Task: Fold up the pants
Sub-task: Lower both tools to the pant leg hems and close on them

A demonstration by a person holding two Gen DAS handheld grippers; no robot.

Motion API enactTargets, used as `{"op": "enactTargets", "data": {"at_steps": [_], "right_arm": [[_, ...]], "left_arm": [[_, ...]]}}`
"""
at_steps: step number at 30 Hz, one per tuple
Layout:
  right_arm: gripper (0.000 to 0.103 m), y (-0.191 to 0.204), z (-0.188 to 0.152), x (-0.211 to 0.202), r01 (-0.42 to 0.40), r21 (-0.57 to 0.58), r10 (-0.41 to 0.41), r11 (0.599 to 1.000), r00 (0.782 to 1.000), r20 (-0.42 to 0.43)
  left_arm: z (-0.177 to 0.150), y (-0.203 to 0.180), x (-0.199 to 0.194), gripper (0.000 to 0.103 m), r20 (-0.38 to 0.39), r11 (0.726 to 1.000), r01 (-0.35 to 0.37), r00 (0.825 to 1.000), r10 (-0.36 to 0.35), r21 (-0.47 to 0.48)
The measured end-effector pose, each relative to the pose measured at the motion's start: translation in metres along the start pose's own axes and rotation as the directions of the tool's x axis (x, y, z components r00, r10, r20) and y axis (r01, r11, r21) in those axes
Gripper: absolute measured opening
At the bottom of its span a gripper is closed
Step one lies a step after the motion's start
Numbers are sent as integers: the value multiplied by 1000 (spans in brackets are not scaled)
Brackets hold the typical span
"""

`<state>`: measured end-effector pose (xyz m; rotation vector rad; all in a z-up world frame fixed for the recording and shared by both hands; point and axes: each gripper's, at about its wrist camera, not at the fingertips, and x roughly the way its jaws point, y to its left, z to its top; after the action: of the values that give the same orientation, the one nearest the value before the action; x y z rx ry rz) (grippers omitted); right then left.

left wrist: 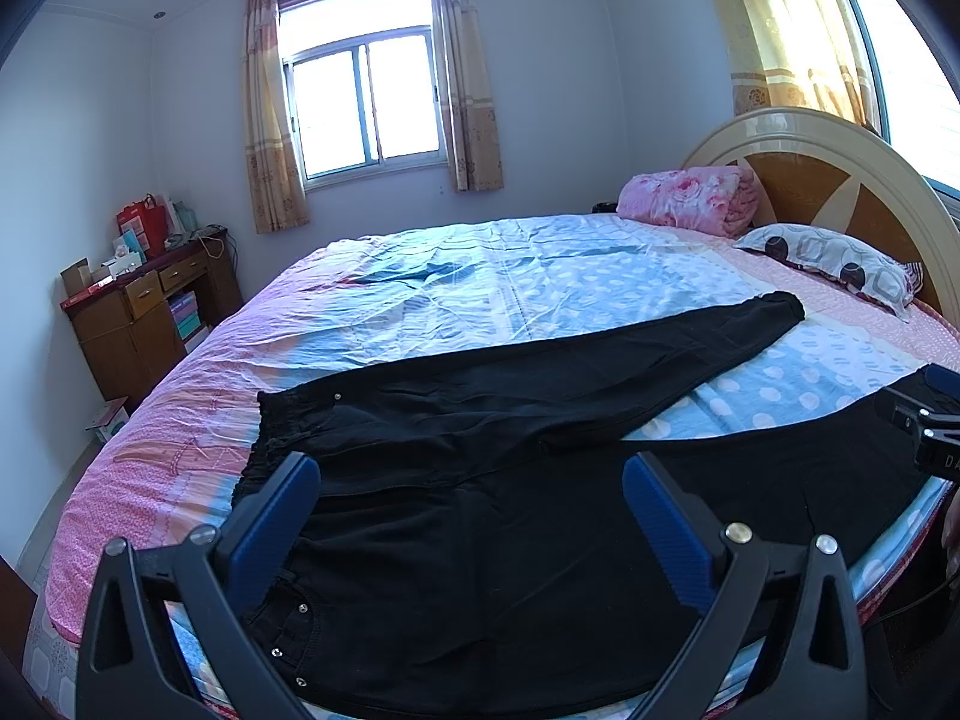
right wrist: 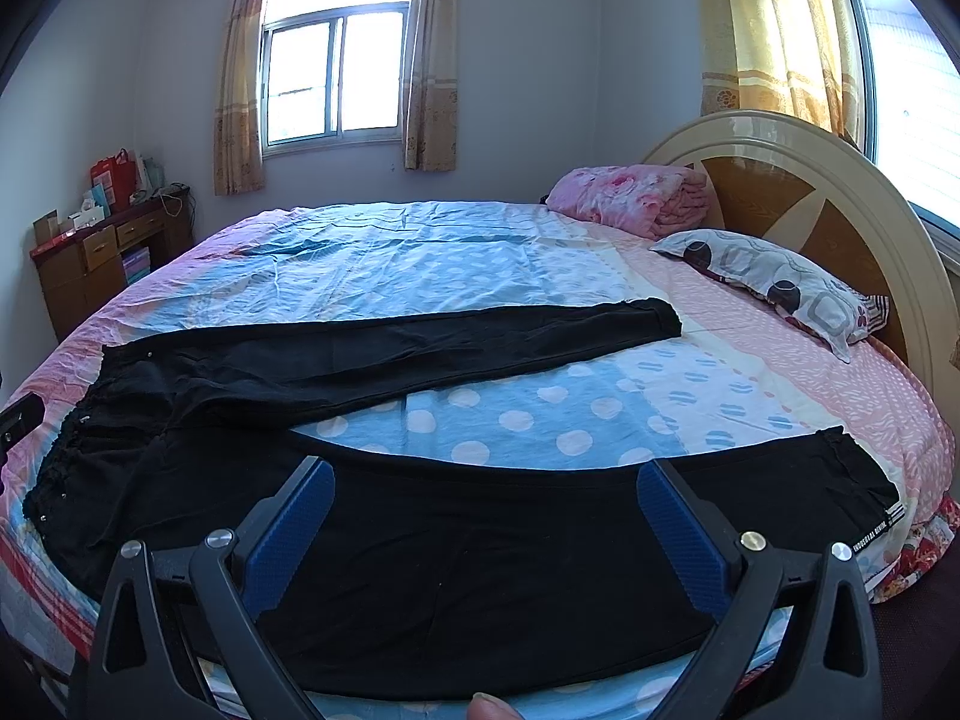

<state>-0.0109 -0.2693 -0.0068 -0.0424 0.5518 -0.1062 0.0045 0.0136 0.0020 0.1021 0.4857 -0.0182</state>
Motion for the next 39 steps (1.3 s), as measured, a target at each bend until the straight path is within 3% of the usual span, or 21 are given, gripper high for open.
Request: {"op": "enactTargets", "data": {"at_steps": [13,27,32,39], "right_arm": [[102,0,0,2,1,-1,-1,1000,1000,-4],[102,-35,-2,57,66,44,-60,997,991,-119],[102,-44,22,70,65,6,-64,998,992,-112],[102,-111,91,113,66,68,-60,996,995,-86]], "left_arm": [[0,1,2,103,-5,1000,3,1000,-3,-2],[-10,3,72,103,-136,1000,-3,991,3,1],[7,12,99,103,-151,999,-22,988,27,31],[31,70,166,103,-194,992,-116,973,122,43]]}}
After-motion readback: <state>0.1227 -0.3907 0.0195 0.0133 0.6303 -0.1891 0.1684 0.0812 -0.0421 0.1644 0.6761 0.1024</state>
